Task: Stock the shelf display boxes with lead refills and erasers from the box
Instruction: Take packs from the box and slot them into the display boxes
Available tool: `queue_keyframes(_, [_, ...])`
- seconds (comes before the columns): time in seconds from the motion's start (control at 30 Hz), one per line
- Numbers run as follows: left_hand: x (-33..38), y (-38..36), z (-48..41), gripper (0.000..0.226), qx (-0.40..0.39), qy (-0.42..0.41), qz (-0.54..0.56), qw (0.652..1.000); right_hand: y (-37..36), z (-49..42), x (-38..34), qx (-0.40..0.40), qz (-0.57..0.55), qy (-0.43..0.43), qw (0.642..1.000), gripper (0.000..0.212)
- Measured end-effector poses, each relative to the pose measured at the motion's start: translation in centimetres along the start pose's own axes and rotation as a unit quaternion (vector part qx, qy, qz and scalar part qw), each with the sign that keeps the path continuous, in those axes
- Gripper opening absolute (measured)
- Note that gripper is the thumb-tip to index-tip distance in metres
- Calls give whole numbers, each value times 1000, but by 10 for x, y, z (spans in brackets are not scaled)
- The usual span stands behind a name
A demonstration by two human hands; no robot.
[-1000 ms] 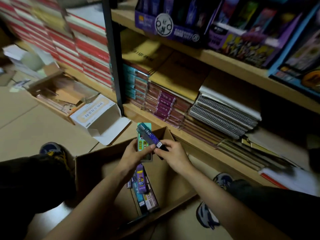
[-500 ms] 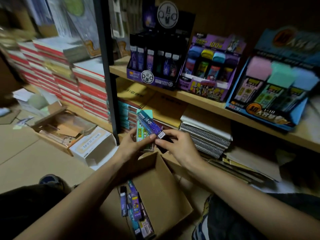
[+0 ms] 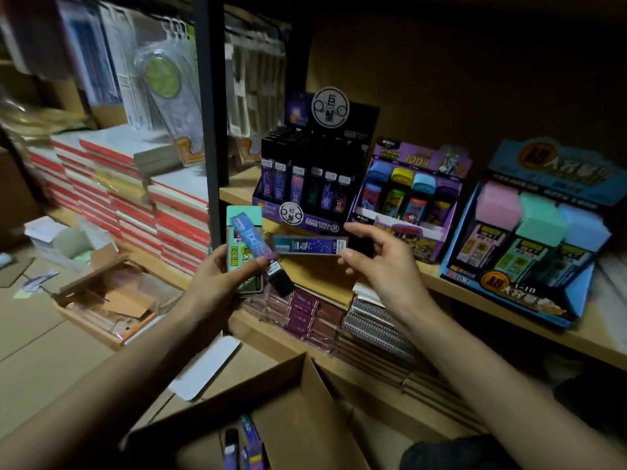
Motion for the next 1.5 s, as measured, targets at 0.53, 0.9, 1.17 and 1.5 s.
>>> queue_keyframes(0.53, [18, 4, -17, 50, 63, -25, 57, 996, -18, -135, -64, 136, 177, 128, 966, 11])
queue_keyframes(0.9, [19, 8, -17, 52, 63, -42, 65, 995, -27, -131, -60, 100, 250, 147, 952, 30])
queue_keyframes(1.17, [19, 4, -17, 51, 65, -43, 59, 995, -32, -141, -52, 129, 274, 82, 950, 19])
queue_keyframes(1.5, [22, 2, -14, 48, 61, -58, 63, 994, -65, -45, -18, -118, 177, -54, 976, 27])
Point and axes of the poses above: each hand's wrist, its own z-axis away from the middle knuckle, its own y-axis out of the back of the hand, x = y × z, the point moved 3 cm from there along -z, towards the middle knuckle, and after that the axes turned 10 degrees about -y, right-handed, at the moved point
